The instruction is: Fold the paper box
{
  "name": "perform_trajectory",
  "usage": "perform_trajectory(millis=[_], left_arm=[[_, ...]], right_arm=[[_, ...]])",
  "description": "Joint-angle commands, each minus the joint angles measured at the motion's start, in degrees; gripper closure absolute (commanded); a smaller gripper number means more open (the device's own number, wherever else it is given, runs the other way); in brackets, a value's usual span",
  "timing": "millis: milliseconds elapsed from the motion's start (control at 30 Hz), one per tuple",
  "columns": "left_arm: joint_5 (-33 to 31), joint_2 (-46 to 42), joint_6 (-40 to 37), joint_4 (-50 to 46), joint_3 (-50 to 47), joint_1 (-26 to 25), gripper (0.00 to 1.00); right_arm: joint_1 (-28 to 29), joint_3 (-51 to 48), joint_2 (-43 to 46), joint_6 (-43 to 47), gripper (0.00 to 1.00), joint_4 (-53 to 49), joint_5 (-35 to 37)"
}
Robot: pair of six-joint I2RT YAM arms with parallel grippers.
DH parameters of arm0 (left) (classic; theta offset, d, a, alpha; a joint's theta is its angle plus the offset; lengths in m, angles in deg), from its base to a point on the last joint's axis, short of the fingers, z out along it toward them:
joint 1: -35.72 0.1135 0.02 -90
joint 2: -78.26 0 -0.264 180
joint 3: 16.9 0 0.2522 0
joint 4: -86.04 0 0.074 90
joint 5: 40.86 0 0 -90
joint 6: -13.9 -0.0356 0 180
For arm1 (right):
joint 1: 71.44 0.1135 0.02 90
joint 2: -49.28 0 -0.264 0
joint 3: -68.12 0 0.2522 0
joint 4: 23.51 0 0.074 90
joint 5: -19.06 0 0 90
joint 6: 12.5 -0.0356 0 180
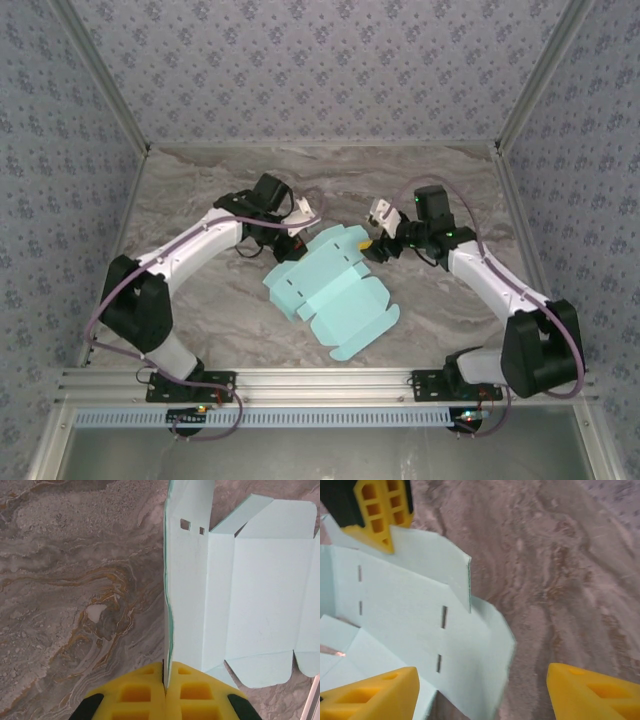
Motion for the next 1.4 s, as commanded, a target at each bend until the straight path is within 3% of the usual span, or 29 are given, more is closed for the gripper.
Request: perform_trajectory(millis=[0, 67, 167, 267, 333, 433, 500, 533, 567, 600, 733, 833, 900, 967, 1100, 1367], left_arm=[[1.17, 0.84, -3.82, -2.11, 2.1, -0.48, 0.97], [1.78, 0.83, -4.32, -1.89, 1.97, -0.49, 0.97], [2.48, 0.66, -4.7, -1.07, 1.84, -0.48, 0.95], [2.41, 0.2, -4.56, 0.81, 1.29, -0.47, 0.84], [2.27, -0.43, -3.35, 2.78, 0.75, -0.06, 0.7], [2.31, -2.78, 1.24, 8.8, -1.82, 1.59, 0.6], [2.83, -5.91, 5.85, 14.8, -5.73, 3.29, 0.55], [3.01, -7.77, 8.62, 17.99, -8.2, 4.14, 0.38], [3.13, -10.19, 11.86, 22.43, -11.71, 5.07, 0.08], [3.19, -13.13, 15.49, 27.66, -15.73, 5.75, 0.01], [1.05, -23.53, 30.48, 50.13, -31.65, 5.73, 0.01], [-7.91, -29.37, 39.59, 64.03, -41.95, 3.54, 0.01], [-9.32, -30.46, 39.73, 68.74, -45.43, 0.53, 0.01], [-13.84, -29.42, 39.71, 66.14, -45.03, -2.16, 0.01], [-17.63, -24.14, 41.37, 70.14, -46.31, -4.01, 0.01], [-15.42, -11.38, 35.24, 84.18, -45.65, -4.8, 0.04]], right_arm=[[1.4, 2.44, -3.33, 0.96, 0.33, -1.66, -0.6], [2.18, 2.48, -4.98, -0.11, 0.42, 0.91, 1.75], [3.22, 0.87, -6.05, -1.57, 0.67, 6.4, 6.27], [3.07, -0.79, -5.98, -3.93, 0.82, 10.72, 7.89], [3.04, -2.16, -5.65, -5.22, 0.88, 12.83, 8.66], [2.81, -5.51, -4.68, -7.51, 1.0, 16.96, 10.37], [2.31, -8.21, -3.6, -10.45, 1.0, 20.68, 12.51], [1.73, -9.66, -2.83, -12.78, 1.0, 22.82, 12.94], [1.23, -11.02, -1.99, -14.75, 1.0, 24.78, 13.03], [0.81, -12.63, -0.92, -16.87, 1.0, 26.94, 13.6], [0.38, -15.83, 1.54, -22.0, 1.0, 30.74, 18.92], [0.02, -17.73, 3.21, -26.68, 1.0, 32.36, 24.81], [-0.48, -19.58, 5.08, -30.87, 1.0, 33.44, 29.21], [-0.73, -21.75, 7.1, -34.81, 1.0, 35.4, 32.66], [-0.97, -25.52, 10.81, -40.57, 1.0, 37.51, 37.78], [-1.26, -27.87, 14.37, -39.42, 1.0, 37.47, 32.53]])
